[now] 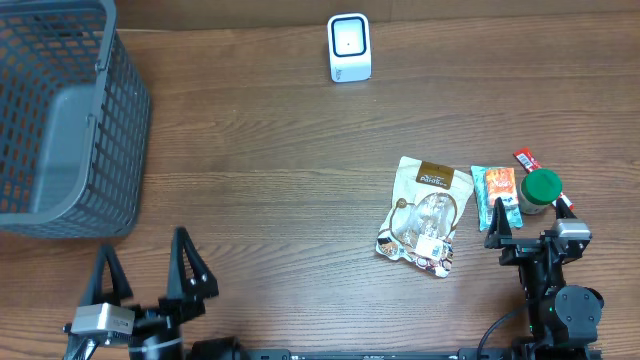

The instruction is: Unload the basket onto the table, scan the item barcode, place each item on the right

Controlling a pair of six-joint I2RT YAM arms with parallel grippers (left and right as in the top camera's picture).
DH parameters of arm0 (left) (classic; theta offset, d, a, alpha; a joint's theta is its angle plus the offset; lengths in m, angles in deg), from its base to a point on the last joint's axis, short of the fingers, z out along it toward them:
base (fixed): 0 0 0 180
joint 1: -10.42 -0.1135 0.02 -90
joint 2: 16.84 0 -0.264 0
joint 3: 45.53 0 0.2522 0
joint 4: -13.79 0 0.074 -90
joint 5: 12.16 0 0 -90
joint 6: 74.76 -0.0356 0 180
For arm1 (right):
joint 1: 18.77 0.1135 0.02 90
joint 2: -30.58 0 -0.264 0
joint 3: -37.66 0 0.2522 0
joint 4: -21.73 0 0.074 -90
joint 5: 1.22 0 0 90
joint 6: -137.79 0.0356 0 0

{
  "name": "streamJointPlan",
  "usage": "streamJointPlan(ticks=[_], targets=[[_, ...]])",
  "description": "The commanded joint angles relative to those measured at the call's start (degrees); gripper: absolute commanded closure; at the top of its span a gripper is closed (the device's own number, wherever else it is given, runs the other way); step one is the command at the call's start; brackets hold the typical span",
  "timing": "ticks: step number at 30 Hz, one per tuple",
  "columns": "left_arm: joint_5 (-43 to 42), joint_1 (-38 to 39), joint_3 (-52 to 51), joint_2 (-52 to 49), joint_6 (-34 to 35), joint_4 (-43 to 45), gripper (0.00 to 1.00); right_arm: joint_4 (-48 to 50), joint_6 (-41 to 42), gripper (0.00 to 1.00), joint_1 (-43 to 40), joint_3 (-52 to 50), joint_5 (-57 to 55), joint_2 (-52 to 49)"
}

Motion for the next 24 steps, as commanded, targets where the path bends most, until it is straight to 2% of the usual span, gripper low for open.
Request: streamJointPlan(ticks=[1, 6, 11, 21, 24], targets=[[-3.2, 0.6, -8.7, 0.6, 1.8, 14.1, 0.00, 0.2, 0.2, 0.00, -0.4, -0.6, -0.5, 0.6], [-3.1, 0.6, -22.4, 0.8, 7.1, 34.5, 0.00, 0.2, 0.2, 0.00, -0.4, -0.6, -0.5, 0.6], [-2.9, 0.6, -31.6, 0.8, 10.5, 44.2, 0.00, 0.2, 0.2, 0.00, -0.4, -0.6, -0.5, 0.6], [-2.5, 0.6, -38.8, 0.8, 10.2, 44.4, 0.00, 0.2, 0.2, 0.00, -0.4, -0.6, -0.5, 0.6], [-2.4, 0.6, -38.9, 0.8, 9.6, 40.0, 0.00, 0.2, 0.2, 0.00, -0.4, -0.6, -0.5, 0.6]])
